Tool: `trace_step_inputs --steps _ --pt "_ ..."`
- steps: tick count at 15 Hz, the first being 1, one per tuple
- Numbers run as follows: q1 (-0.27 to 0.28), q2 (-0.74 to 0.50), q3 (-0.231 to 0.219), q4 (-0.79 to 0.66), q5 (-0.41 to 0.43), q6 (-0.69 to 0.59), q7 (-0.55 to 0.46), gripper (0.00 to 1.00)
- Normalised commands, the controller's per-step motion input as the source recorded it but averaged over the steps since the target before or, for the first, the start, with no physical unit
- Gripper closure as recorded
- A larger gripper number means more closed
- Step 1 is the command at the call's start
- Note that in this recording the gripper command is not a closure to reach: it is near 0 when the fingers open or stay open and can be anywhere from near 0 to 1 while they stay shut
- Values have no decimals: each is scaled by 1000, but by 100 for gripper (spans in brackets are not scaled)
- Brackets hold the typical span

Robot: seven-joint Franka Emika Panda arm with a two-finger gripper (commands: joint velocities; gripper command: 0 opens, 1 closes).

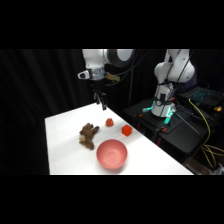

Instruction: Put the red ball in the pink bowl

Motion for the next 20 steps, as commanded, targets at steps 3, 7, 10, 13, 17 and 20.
trace_step_inputs --steps 3,7,10,13,17,20 --pt "-91 -162 -88 -298 142 330 -278 0" --pt "-74 -67 -67 -272 130 394 -216 0" --pt "-74 -44 -52 -270 204 391 -293 0" --pt "-59 4 -29 -241 182 376 -253 0" --pt "-67 93 -6 -189 231 395 -244 0" --pt "-87 215 32 -76 202 432 -158 0"
